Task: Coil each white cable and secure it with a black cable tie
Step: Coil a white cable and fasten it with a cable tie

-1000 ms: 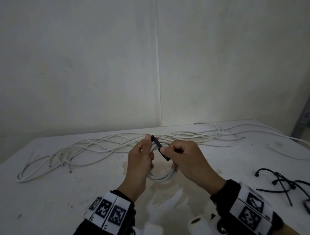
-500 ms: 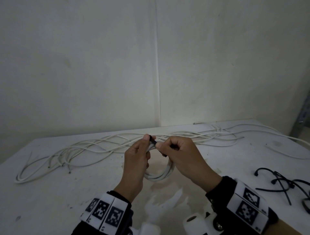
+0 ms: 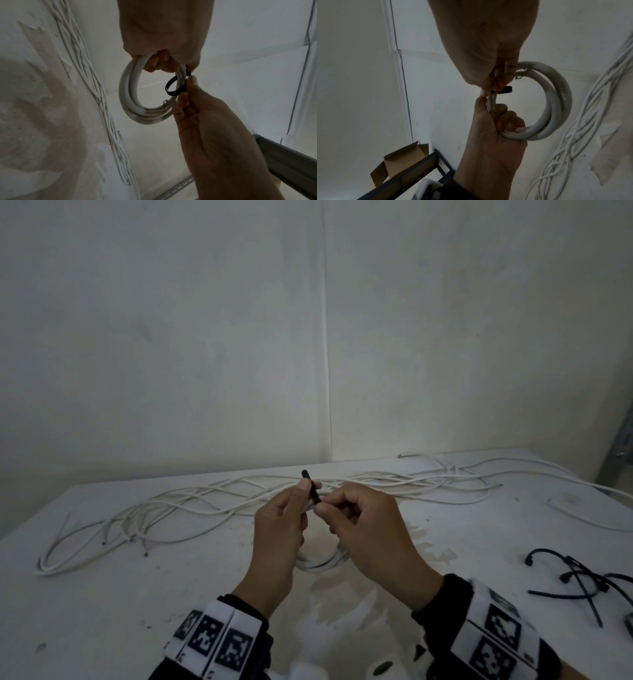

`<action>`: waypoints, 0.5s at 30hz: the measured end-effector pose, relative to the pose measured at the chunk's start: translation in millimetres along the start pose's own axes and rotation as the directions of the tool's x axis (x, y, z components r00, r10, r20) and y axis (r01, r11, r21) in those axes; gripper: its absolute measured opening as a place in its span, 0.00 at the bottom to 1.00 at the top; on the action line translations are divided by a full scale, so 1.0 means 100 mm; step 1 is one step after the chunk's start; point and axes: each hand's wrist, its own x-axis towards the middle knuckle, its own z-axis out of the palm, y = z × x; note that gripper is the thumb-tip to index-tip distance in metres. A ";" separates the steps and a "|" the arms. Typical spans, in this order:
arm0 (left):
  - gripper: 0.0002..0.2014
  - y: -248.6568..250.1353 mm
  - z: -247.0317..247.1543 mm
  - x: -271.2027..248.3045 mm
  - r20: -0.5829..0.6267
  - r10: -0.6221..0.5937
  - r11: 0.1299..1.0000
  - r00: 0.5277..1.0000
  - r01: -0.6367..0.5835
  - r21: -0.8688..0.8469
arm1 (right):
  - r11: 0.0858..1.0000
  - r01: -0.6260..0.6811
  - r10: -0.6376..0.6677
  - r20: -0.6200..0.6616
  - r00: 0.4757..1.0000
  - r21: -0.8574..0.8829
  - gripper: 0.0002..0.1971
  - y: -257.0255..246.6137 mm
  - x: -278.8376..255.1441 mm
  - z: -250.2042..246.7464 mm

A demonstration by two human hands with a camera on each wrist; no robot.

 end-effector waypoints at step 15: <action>0.08 0.07 -0.12 -0.05 0.137 0.061 0.996 0.989 -0.069 0.051 | 0.985 -0.174 0.169 0.171 0.971 0.017 0.08 -0.08 0.21 -0.20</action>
